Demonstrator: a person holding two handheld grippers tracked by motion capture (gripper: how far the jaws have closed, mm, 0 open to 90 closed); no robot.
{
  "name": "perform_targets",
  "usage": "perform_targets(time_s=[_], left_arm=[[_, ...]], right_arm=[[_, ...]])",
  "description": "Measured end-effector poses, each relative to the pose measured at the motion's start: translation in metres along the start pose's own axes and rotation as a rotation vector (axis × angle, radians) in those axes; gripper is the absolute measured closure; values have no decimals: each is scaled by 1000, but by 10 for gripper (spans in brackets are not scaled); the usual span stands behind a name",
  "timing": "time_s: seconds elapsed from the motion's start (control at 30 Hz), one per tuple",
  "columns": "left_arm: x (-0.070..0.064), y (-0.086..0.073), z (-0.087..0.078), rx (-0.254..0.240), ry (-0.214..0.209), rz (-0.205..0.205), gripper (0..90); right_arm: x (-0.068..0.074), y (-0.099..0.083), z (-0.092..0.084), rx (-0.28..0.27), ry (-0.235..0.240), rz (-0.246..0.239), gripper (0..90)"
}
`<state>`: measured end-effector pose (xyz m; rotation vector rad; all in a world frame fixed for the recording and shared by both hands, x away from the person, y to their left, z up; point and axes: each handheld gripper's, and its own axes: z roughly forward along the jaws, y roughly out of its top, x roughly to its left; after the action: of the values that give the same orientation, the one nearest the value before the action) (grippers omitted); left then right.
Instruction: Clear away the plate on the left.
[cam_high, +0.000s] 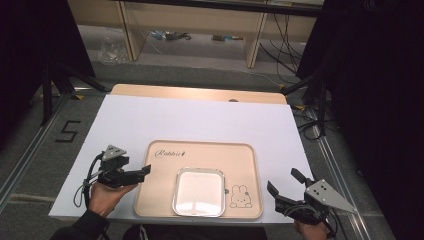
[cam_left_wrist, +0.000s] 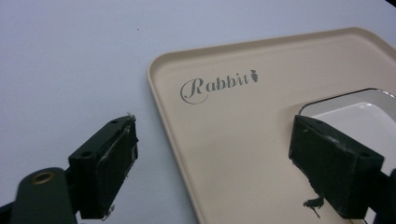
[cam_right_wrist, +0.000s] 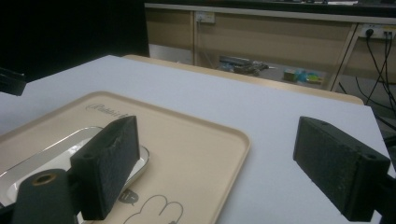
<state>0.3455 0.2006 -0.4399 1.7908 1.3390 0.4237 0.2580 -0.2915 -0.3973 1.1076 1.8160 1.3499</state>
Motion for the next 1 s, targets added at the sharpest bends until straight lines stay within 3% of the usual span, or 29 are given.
perform_targets(time_s=[0.03,0.1,0.43,0.63,0.8,0.87,1.0], left_arm=[[3,0,-2,15,-1,16,149],[3,-1,-1,-8,0,-13,148],[9,0,-7,-59,14,2,149],[13,-1,-12,-102,23,-9,149],[16,-4,-14,-125,8,-11,148],[16,-5,-16,-135,3,-9,149],[15,-8,-23,-189,-15,-8,148]], right_arm=[[0,0,0,1,0,0,152],[0,0,0,-1,0,-1,152],[0,0,0,-8,-2,-2,152],[0,0,0,-15,-4,-4,152],[-2,0,-1,-12,-3,-18,152],[0,0,1,-15,12,2,152],[0,0,0,2,4,2,152]])
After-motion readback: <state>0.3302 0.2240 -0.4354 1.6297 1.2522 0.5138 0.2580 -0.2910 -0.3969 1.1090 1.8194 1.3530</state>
